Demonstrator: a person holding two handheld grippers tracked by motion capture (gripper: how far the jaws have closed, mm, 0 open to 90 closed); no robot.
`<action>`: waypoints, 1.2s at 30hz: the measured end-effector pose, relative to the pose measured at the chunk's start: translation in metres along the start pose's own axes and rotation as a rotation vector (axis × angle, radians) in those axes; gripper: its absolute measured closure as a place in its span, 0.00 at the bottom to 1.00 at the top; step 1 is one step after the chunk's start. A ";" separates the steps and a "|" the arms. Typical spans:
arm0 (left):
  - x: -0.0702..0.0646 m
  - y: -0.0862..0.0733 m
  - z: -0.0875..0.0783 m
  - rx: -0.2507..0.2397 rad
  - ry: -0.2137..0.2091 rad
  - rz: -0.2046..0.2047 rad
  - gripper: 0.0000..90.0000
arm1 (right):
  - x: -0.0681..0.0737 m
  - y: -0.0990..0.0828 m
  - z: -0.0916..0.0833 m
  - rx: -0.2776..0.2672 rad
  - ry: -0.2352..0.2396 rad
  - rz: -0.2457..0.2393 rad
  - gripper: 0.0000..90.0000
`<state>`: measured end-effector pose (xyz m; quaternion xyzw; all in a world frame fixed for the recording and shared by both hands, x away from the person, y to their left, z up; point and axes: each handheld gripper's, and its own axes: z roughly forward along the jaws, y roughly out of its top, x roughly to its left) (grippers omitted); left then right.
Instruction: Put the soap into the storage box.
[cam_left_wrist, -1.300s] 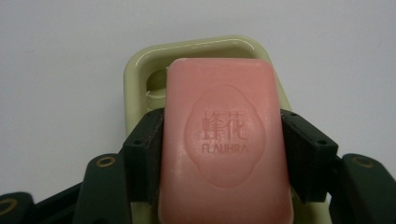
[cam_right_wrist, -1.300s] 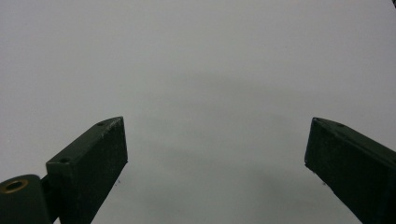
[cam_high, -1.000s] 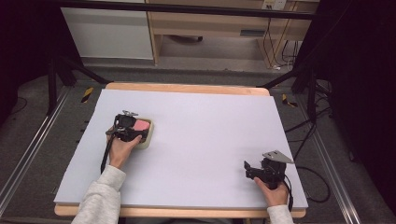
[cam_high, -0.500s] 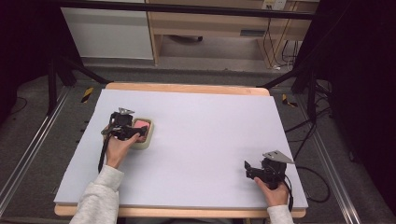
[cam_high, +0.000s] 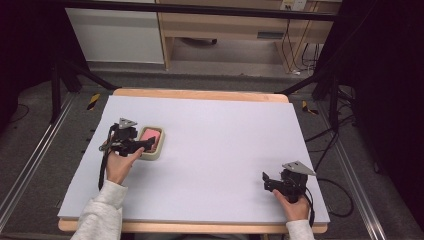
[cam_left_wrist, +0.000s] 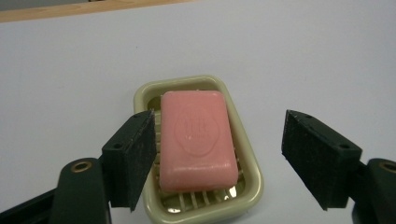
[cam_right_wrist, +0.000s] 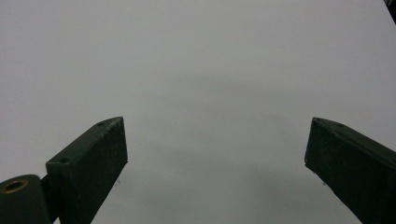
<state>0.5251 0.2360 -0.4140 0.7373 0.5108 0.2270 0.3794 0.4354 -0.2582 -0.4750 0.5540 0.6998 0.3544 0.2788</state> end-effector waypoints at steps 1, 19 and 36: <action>0.000 -0.002 -0.003 -0.008 0.000 0.003 0.29 | 0.000 0.000 0.000 0.000 -0.001 0.000 0.07; 0.014 -0.054 -0.033 -0.062 -0.009 0.009 0.27 | -0.008 -0.002 -0.001 0.008 -0.019 0.020 0.07; 0.023 -0.103 -0.054 -0.059 0.012 0.005 0.27 | -0.012 -0.005 -0.005 0.013 -0.031 0.021 0.07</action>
